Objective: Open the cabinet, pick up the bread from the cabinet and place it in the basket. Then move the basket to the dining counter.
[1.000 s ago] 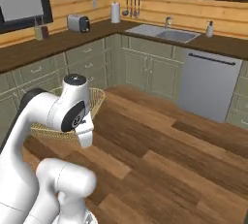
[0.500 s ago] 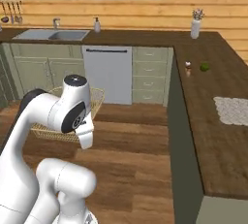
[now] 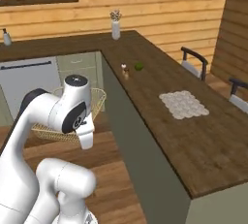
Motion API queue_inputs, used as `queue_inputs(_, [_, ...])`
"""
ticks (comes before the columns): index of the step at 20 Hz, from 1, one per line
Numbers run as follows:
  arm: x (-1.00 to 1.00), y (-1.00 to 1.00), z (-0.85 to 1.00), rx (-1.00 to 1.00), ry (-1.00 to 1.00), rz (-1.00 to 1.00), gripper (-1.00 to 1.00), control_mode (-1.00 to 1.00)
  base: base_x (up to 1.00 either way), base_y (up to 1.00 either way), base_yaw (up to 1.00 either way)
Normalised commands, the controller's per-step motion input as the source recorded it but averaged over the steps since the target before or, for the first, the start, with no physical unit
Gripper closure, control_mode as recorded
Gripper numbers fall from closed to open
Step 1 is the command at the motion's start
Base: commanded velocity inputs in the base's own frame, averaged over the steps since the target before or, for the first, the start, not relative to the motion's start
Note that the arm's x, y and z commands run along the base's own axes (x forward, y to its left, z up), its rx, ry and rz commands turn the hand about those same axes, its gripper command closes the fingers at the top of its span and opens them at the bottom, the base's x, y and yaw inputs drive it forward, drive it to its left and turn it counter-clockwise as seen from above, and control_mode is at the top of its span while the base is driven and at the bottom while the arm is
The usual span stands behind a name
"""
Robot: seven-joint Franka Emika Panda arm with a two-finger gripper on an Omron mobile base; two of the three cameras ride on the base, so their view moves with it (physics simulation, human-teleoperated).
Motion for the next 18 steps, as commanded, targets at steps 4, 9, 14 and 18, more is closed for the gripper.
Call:
queue_inputs(4, [0.00,0.00,0.00,0.00,0.00,0.00,1.00,1.00,0.21,0.37,-0.79])
queue_inputs(9, [0.00,0.00,0.00,0.00,0.00,0.00,1.00,1.00,0.00,0.21,-0.86])
queue_inputs(14, [0.00,0.00,0.00,0.00,0.00,0.00,1.00,1.00,0.01,0.36,-0.80])
queue_inputs(18, [0.00,0.00,0.00,0.00,0.00,0.00,1.00,1.00,0.11,0.57,-0.67])
